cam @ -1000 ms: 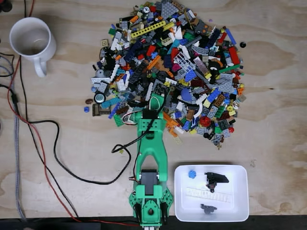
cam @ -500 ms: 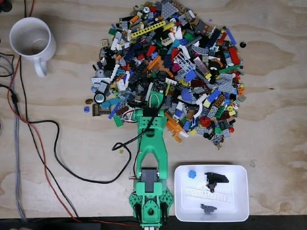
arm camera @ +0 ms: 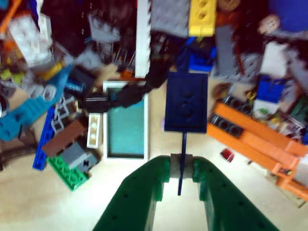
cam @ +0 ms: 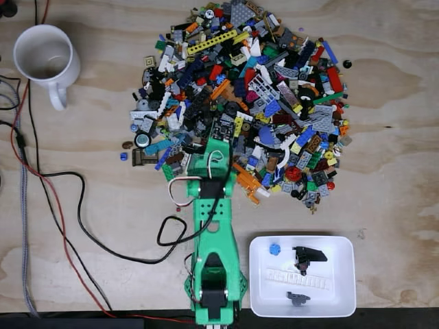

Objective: Find the closest Lego and put it in the bin.

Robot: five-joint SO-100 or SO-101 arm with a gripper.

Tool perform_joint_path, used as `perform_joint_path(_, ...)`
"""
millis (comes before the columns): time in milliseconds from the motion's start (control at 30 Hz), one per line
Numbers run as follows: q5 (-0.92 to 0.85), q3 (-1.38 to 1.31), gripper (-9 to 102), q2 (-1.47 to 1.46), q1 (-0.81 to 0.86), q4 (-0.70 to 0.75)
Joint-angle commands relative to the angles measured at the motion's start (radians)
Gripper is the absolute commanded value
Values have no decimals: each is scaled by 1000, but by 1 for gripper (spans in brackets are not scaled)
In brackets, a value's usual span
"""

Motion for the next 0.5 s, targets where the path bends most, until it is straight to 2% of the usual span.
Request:
perform_joint_path(0, -25, -2, 0, 255, 199, 60)
perform_joint_path(333, -178, -5, 0, 299, 1000, 291)
perform_joint_path(467, -305, 26, 0, 319, 1298, 310)
